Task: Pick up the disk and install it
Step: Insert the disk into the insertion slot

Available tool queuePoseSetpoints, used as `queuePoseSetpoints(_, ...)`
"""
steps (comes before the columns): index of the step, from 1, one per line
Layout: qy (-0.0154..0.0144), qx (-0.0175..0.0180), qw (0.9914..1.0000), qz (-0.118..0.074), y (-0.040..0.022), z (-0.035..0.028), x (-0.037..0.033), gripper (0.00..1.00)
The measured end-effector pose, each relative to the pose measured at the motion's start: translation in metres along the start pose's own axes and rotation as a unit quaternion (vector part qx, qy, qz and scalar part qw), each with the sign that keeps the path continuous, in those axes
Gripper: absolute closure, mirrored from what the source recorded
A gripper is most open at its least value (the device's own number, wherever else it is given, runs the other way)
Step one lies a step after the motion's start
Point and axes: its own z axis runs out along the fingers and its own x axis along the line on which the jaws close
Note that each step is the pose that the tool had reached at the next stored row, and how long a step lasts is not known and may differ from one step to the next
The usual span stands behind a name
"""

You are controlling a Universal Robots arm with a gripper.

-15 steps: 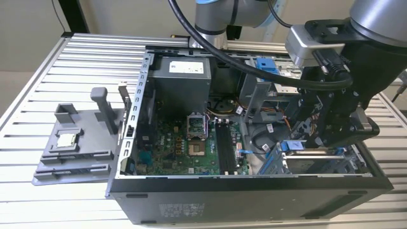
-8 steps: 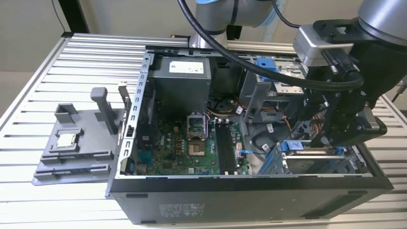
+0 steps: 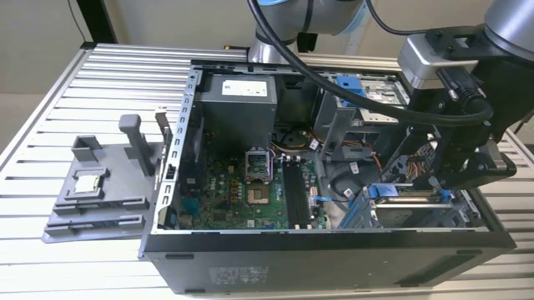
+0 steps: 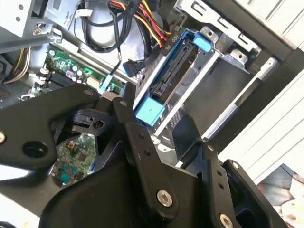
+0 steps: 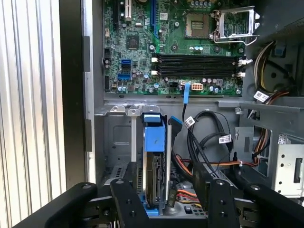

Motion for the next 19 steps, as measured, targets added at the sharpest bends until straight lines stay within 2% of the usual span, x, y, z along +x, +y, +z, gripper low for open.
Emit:
queuePoseSetpoints(7, 0.0, 0.0, 1.0, 0.0, -0.0005, 0.0001, 0.0001, 0.0)
queuePoseSetpoints(10, -0.0007, -0.0002, 1.0, 0.0, -0.0017, 0.0026, 0.0002, 0.0)
queuePoseSetpoints(12, -0.0035, -0.0004, 0.99999, 0.0, -0.0023, 0.0041, 0.0003, 0.0)
queuePoseSetpoints(16, -0.012, -0.0005, 0.99993, 0.0, -0.0041, 0.0075, 0.0003, 0.0)
queuePoseSetpoints(19, -0.015, -0.0005, 0.99989, 0.0, -0.0077, 0.0103, 0.0004, 0.0)
